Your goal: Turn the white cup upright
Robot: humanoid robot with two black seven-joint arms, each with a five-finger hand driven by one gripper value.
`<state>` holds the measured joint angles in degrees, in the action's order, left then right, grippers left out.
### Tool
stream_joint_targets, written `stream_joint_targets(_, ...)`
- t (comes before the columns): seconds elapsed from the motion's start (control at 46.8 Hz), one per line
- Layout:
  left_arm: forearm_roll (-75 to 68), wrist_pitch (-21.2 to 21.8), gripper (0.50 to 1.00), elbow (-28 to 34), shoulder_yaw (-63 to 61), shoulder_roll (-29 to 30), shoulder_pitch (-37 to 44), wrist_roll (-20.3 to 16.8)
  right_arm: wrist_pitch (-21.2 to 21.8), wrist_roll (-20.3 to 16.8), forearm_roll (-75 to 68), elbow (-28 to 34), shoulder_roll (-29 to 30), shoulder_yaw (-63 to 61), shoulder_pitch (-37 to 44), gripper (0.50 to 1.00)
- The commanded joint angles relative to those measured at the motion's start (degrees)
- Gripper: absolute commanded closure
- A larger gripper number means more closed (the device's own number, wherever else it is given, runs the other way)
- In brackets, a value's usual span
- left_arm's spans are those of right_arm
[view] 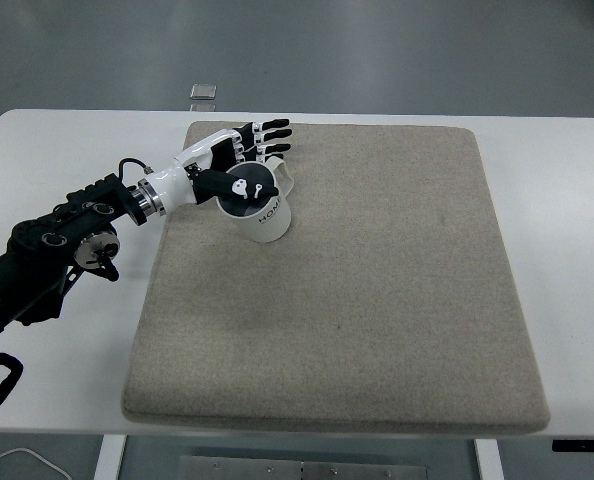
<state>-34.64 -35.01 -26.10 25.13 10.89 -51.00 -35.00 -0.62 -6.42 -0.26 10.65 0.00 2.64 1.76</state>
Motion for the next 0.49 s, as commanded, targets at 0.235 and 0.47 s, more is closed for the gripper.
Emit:
stream_joint_targets(0.235, 2.73, 0.01, 0.504, -2.37, 1.85, 1.24, -0.33, 0.0, 0.0, 0.0, 0.0, 0.07, 0.0, -0.01, 0.0, 0.57)
stream_joint_targets(0.47, 7.38, 0.01, 0.504, -2.29, 4.75, 2.47, -2.79, 0.0, 0.0, 0.0, 0.0, 0.07, 0.0, -0.01, 0.0, 0.57)
